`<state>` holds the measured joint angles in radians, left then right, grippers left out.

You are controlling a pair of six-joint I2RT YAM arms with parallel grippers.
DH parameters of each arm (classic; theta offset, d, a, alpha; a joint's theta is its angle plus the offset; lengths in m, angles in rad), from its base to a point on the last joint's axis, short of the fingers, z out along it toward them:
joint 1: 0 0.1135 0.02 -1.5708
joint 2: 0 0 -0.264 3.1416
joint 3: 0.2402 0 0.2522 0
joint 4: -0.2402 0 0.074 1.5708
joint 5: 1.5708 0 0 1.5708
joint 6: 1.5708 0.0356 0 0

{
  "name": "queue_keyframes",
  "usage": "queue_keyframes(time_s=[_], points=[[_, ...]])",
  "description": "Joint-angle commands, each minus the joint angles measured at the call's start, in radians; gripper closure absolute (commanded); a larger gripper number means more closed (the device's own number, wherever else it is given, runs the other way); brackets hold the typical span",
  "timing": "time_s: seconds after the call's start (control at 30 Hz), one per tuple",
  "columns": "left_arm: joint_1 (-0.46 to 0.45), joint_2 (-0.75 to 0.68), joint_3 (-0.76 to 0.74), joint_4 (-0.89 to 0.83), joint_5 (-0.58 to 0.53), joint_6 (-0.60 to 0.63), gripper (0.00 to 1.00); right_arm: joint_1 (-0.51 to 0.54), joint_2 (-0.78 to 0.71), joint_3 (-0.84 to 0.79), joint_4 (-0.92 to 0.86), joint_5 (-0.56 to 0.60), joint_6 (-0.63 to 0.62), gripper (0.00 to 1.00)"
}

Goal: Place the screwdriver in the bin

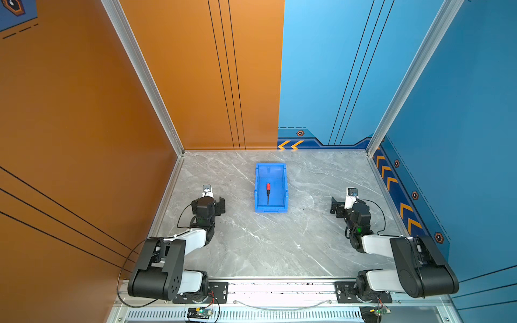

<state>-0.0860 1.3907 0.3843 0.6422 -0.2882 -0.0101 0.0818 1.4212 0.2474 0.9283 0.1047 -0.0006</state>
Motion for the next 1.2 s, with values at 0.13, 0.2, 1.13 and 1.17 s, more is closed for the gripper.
queue_keyframes(time_s=[0.13,0.2,1.13,1.17], points=[[0.006,0.096,0.035,0.138,0.032,0.036,0.02,-0.013,0.073,0.008,0.157,0.009,0.003,0.00],[0.008,0.114,0.032,0.160,0.036,0.037,0.02,-0.013,0.085,0.008,0.168,0.009,0.002,0.00],[0.040,0.169,-0.002,0.269,0.096,0.018,0.02,-0.039,0.127,0.122,-0.014,0.095,0.070,0.00],[0.040,0.169,0.000,0.269,0.098,0.018,0.02,-0.040,0.127,0.124,-0.014,0.095,0.071,0.00]])
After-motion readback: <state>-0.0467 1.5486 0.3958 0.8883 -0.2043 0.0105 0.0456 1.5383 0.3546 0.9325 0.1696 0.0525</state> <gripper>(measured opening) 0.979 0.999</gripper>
